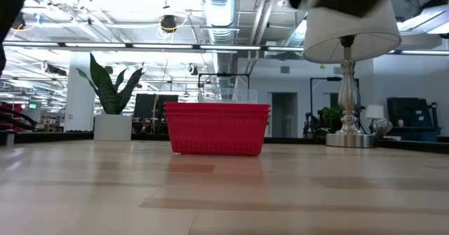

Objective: Stack baskets by color
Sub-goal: Stack the left black bin on the right stacked black bins, then return to Home Position

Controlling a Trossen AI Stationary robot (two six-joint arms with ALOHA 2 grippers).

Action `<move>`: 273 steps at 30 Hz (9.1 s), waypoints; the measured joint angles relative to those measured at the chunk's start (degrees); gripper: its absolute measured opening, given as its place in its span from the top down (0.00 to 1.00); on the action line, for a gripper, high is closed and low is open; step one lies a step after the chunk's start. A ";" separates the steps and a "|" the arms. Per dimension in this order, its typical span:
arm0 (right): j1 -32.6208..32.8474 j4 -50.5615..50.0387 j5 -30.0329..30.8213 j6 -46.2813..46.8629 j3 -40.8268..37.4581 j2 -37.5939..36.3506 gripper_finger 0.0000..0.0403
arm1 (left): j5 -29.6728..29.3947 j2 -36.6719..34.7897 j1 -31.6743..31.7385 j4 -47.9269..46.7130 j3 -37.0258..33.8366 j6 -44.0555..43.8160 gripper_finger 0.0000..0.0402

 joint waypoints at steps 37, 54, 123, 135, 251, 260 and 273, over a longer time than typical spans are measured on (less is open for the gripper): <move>0.50 2.52 8.54 -5.63 0.00 -17.83 0.71 | 4.18 26.70 -2.42 -4.48 30.07 2.18 1.00; 0.50 4.27 10.23 -4.77 0.00 -11.34 0.71 | 1.23 26.70 -4.53 -6.95 30.07 3.21 0.97; -35.69 36.04 -36.21 -17.26 -2.45 22.05 0.98 | -31.35 -69.24 -8.61 14.32 -64.51 -16.87 0.78; -55.56 50.39 -60.13 -16.14 -18.48 18.03 0.96 | -33.43 -79.46 -4.46 -0.62 -65.39 -2.34 0.93; -63.54 33.48 -43.91 -22.67 -46.10 -25.48 0.92 | -14.40 -114.10 13.92 14.15 -102.40 12.29 1.00; -63.54 33.51 -43.93 -22.72 -46.07 -25.48 0.92 | -14.40 -114.10 13.92 14.17 -102.47 12.29 1.00; -63.54 33.51 -43.93 -22.74 -46.07 -25.48 0.92 | -14.39 -114.10 13.92 14.19 -102.53 12.35 1.00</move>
